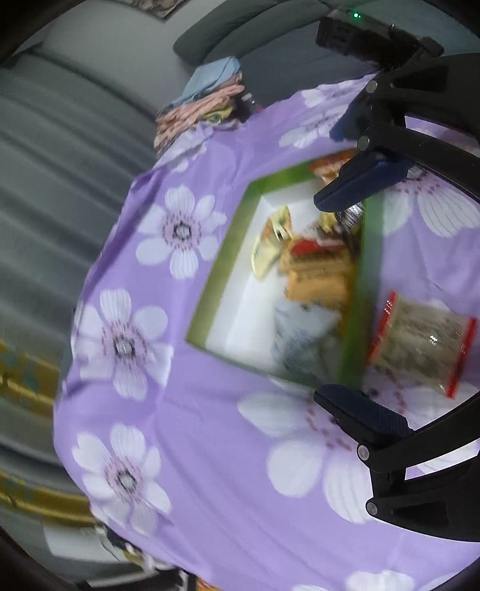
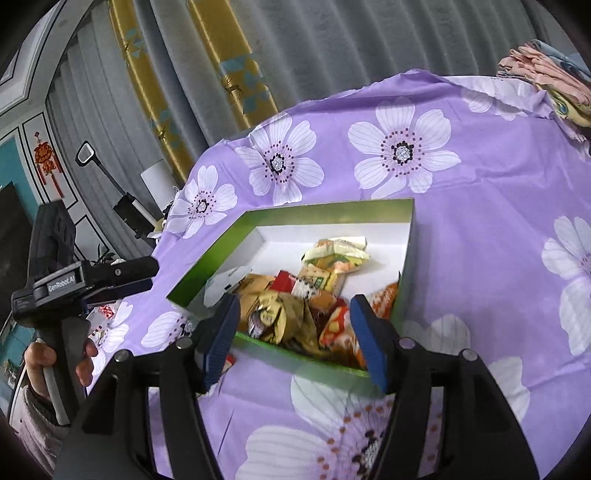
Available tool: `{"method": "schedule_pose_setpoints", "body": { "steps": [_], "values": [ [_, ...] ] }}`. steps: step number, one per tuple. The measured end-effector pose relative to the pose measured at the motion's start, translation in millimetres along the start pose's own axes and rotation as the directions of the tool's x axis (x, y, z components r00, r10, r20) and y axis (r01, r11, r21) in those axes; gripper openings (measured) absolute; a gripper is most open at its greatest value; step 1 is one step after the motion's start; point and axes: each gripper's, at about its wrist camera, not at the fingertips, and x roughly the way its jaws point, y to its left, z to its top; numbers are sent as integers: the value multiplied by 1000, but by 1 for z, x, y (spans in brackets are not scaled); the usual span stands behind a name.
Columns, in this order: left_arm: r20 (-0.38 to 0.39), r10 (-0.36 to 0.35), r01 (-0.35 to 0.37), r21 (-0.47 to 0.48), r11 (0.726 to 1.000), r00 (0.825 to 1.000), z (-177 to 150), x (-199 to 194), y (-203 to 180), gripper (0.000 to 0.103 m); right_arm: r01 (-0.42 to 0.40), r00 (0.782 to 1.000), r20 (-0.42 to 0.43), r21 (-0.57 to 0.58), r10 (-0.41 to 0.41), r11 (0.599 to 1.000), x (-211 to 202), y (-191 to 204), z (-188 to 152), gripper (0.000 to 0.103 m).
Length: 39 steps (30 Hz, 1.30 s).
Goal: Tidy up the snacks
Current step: 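Move the right gripper over the cream cracker pack on the cloth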
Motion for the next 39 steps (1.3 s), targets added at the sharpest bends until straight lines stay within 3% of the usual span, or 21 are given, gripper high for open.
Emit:
{"method": "schedule_pose_setpoints", "body": {
  "steps": [7, 12, 16, 20, 25, 31, 39],
  "values": [
    [-15, 39, -40, -90, 995, 999, -29, -16, 37, 99, -15, 1000, -25, 14, 16, 1000, -12, 8, -22, 64],
    [-46, 3, -10, -151, 989, 999, -53, -7, 57, 99, -46, 995, -83, 2, 46, 999, -5, 24, -43, 64],
    [-103, 47, -57, -100, 993, 994, -64, 3, 55, 99, -72, 986, -150, -24, 68, 997, 11, 41, -58, 64],
    [-120, 9, -15, -49, 999, 993, -69, 3, 50, 99, -96, 978, -190, -49, 85, 994, 26, 58, -70, 64],
    [-179, 48, -41, 41, 998, 983, -77, 14, 41, 99, -125, 964, -244, -81, 102, 989, 41, 74, -81, 64],
    [-226, -14, 18, 15, 1000, 974, -80, 27, 44, 99, -141, 952, -290, -126, 99, 982, 55, 89, -88, 65],
    [-233, -148, 137, -62, 989, 961, -72, 36, 49, 99, -164, 931, -351, -154, 101, 974, 83, 103, -89, 64]
  ]
}}
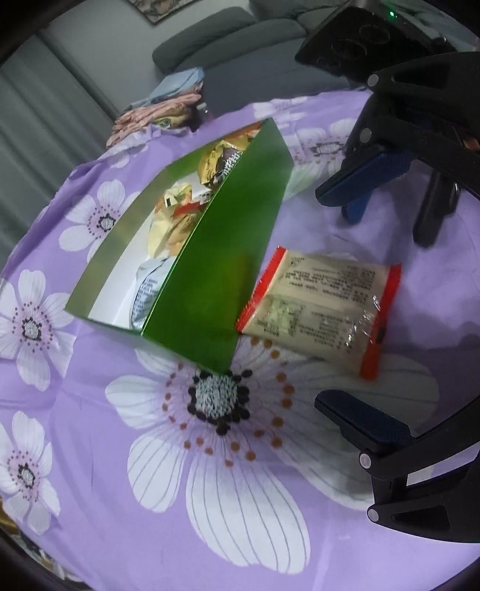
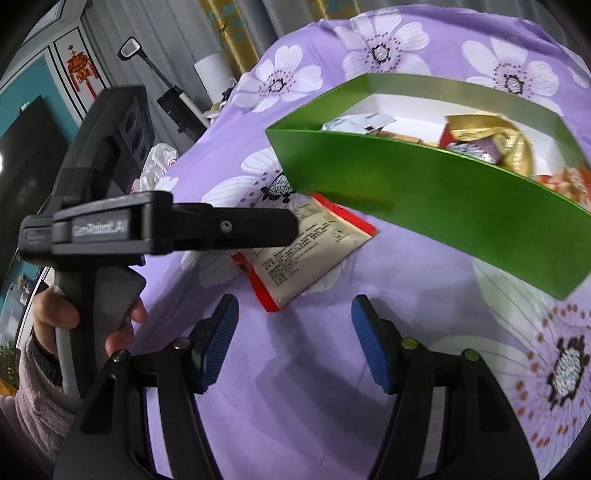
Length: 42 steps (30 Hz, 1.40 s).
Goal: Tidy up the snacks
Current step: 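Move the right gripper over the cream cracker pack on the cloth, then close the right gripper on the cracker pack and lift it, then carry the cracker pack over the box and lower it inside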
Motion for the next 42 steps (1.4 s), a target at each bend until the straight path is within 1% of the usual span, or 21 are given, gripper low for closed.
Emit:
{"method": "schedule_pose_setpoints", "body": {
  "steps": [4, 6, 7, 10, 13, 14, 15, 16, 18, 19, 20, 22, 27, 30, 35, 42],
  "values": [
    [-4, -13, 13, -4, 1000, 1000, 4, 6, -2, 99, 7, 1000, -10, 14, -7, 1000, 12, -2, 8, 64],
    [-6, 9, -9, 6, 1000, 1000, 4, 7, -5, 97, 23, 1000, -11, 16, -23, 1000, 15, -3, 12, 63],
    [-6, 15, -14, 14, 1000, 1000, 3, 6, -6, 95, 28, 1000, -12, 16, -28, 999, 17, -4, 13, 63],
    [-14, -14, 14, 2, 1000, 1000, 0, 8, -7, 82, 25, 1000, -17, 19, -24, 1000, 20, -5, 17, 62],
    [-16, -4, 4, 13, 1000, 1000, -2, 9, -11, 79, 11, 1000, -27, 23, -10, 1000, 23, -8, 18, 62],
    [-22, -18, 18, 4, 1000, 1000, -2, 9, -11, 70, 8, 1000, -28, 23, -7, 1000, 24, -9, 18, 62],
    [-30, -25, 25, -6, 1000, 999, -3, 11, -10, 68, 10, 1000, -24, 18, -10, 1000, 24, -9, 18, 60],
    [-27, -15, 15, -7, 1000, 1000, -4, 12, -11, 65, 13, 1000, -25, 15, -13, 1000, 25, -9, 18, 58],
    [-14, 25, -25, -5, 1000, 1000, -5, 11, -11, 53, 23, 1000, -20, 21, -22, 1000, 26, -12, 20, 47],
    [-1, 37, -37, -17, 999, 999, -4, 10, -10, 48, 25, 1000, -18, 23, -25, 999, 25, -13, 19, 45],
    [3, 29, -29, -33, 999, 1000, -4, 9, -6, 46, 25, 1000, -14, 23, -25, 999, 24, -14, 18, 42],
    [6, 21, -21, -54, 998, 1000, -4, 7, -2, 43, 21, 1000, -12, 31, -21, 999, 23, -16, 17, 38],
    [14, 35, -34, -34, 999, 999, -6, 4, -7, 43, 26, 1000, 2, 14, -26, 1000, 18, -13, 15, 35],
    [26, 24, -23, -26, 999, 999, -9, -4, -12, 43, 23, 999, 34, 0, -23, 1000, 8, -10, 12, 33],
    [49, 13, -14, 20, 1000, 999, -15, -17, -29, 43, 46, 994, 96, -15, -44, 999, -13, -5, 7, 32],
    [85, 1, -8, 87, 996, 996, -27, -34, -55, 43, 46, 987, 154, -6, -45, 999, -43, -7, -1, 32]
  ]
}}
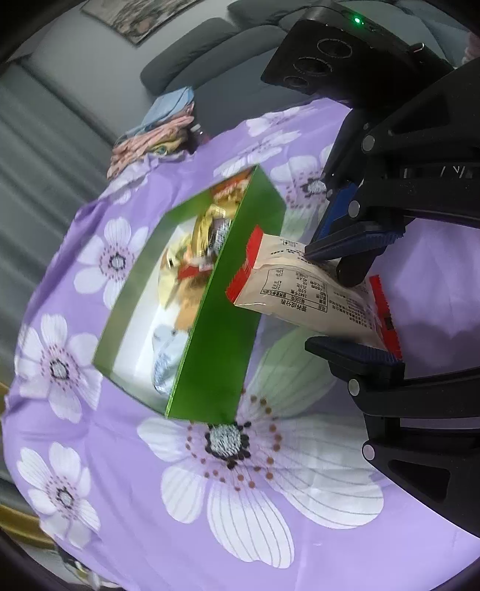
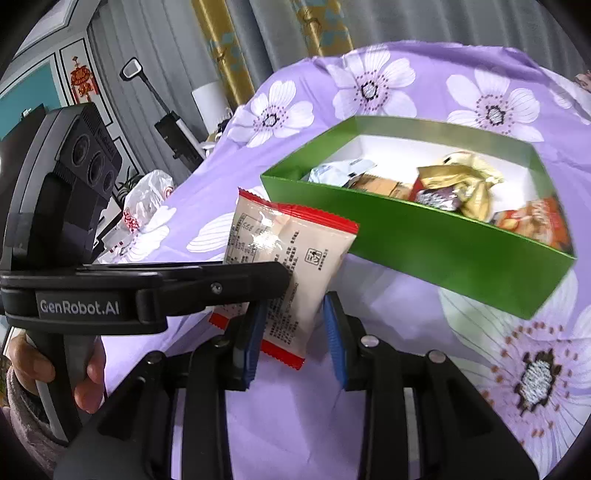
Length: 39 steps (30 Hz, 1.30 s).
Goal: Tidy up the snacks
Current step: 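Carry the cracker pack over the box and lower it inside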
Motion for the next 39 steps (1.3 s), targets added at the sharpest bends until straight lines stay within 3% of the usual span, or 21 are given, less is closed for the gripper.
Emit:
{"method": "schedule_pose_setpoints", "body": {
  "steps": [10, 20, 32, 39],
  "values": [
    [24, 9, -11, 74, 997, 1000, 21, -8, -36, 43, -3, 996, 87, 19, 2, 1000, -26, -10, 17, 32],
    [67, -13, 5, 116, 993, 998, 86, 0, -51, 43, 3, 984, 176, 17, -6, 1000, -31, -34, 66, 32],
    [20, -55, 54, 32, 998, 998, 127, 54, -26, 43, 63, 991, 120, 23, -65, 998, 10, -68, 94, 32],
    [22, -24, 23, 21, 1000, 999, 129, 67, -18, 43, 78, 993, 87, 1, -78, 997, 24, -70, 96, 32]
  ]
}}
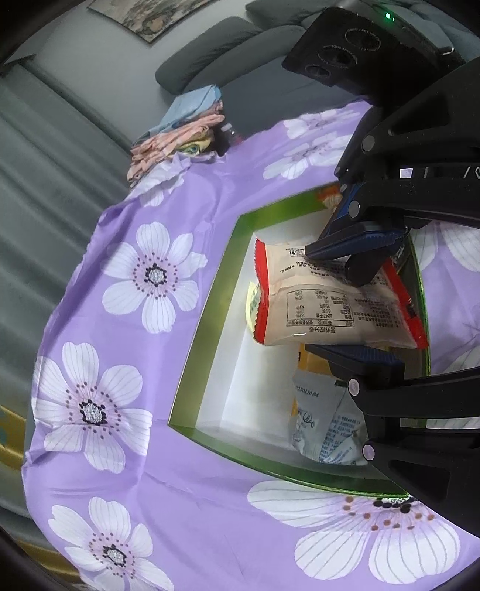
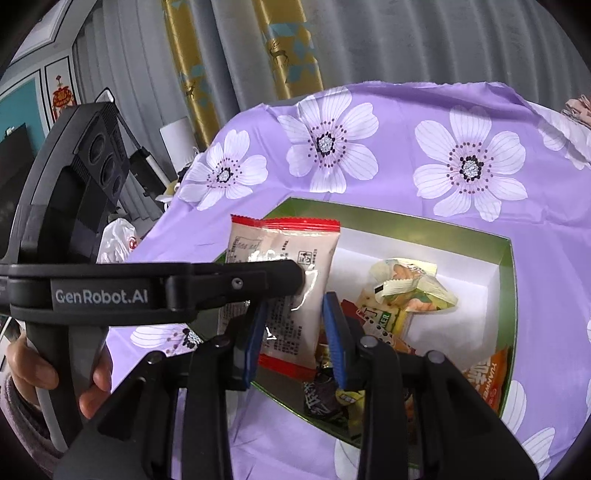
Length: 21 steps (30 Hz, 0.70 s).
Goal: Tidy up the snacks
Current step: 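Carry the cracker pack over the box and lower it inside, then press the cracker pack down among the snacks with the right gripper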
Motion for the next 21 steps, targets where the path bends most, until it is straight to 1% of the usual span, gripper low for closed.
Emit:
{"method": "schedule_pose_setpoints", "body": {
  "steps": [2, 6, 8, 13, 21],
  "values": [
    [-1, 18, -18, 6, 1000, 1000, -1, 3, 0, 43, 5, 1000, -10, -6, -5, 1000, 2, 1, -1, 32],
    [3, 29, -29, 17, 999, 1000, -3, 3, -1, 43, 9, 1000, -14, -4, -9, 1000, 3, 0, 0, 33],
    [11, 54, -54, 27, 998, 999, -3, 3, -2, 43, 10, 1000, -17, -5, -10, 1000, 2, 0, 0, 33],
    [20, 68, -69, 36, 997, 997, -4, 1, -4, 43, 16, 1000, -20, -6, -16, 1000, 2, 1, -2, 33],
    [18, 57, -58, 60, 997, 998, -5, 0, -12, 43, 19, 1000, -15, -7, -19, 1000, -1, 1, -2, 34]
  ]
}}
